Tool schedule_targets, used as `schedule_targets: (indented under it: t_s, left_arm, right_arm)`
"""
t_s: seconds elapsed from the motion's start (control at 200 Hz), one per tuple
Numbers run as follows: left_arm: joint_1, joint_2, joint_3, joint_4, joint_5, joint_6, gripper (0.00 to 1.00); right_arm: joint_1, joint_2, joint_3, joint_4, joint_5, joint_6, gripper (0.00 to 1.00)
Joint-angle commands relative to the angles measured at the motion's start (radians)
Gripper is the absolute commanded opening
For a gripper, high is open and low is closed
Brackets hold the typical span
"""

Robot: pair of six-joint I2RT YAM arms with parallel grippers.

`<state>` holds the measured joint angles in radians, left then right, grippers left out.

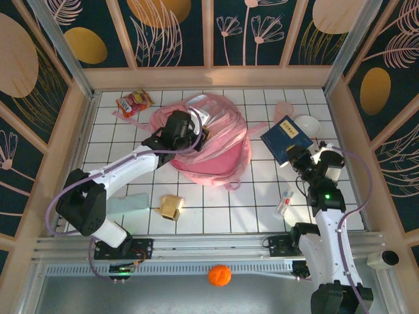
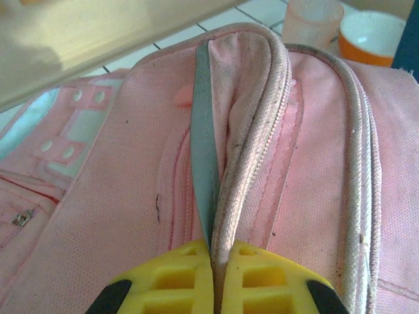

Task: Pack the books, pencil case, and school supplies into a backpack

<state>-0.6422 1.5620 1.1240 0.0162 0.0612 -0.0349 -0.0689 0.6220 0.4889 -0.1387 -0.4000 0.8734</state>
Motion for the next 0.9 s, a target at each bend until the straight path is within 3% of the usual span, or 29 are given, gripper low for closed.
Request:
schedule_targets:
  t_s: [0.0, 0.24, 0.31, 0.445, 0.666, 0.896]
  left_arm:
    - [0.015, 0.006, 0.106, 0.098, 0.016, -0.105, 0.00]
    - [0.021, 0.034, 0.177, 0.108, 0.049, -0.163, 0.00]
    - [0.021, 0.039, 0.183, 0.108, 0.031, -0.165, 0.00]
    - [0.022, 0.050, 0.200, 0.099, 0.016, -0.170, 0.00]
    - [0.023, 0.057, 0.222, 0.102, 0.075, -0.168, 0.00]
    - [0.025, 0.056, 0.238, 0.097, 0.098, -0.169, 0.00]
  right_arm:
    - [0.080, -0.059, -0.010, 0.099, -0.014, 0.160, 0.00]
    - [0.321, -0.031, -0.084, 0.203, 0.132, 0.411, 0.00]
    - [0.417, 0.033, -0.123, 0.332, 0.185, 0.494, 0.00]
    - [0.568, 0.220, -0.084, 0.430, 0.312, 0.509, 0.00]
    - [0.664, 0.538, -0.074, 0.954, 0.362, 0.548, 0.00]
    - [0.702, 0.772, -0.011, 1.171, 0.398, 0.571, 0.00]
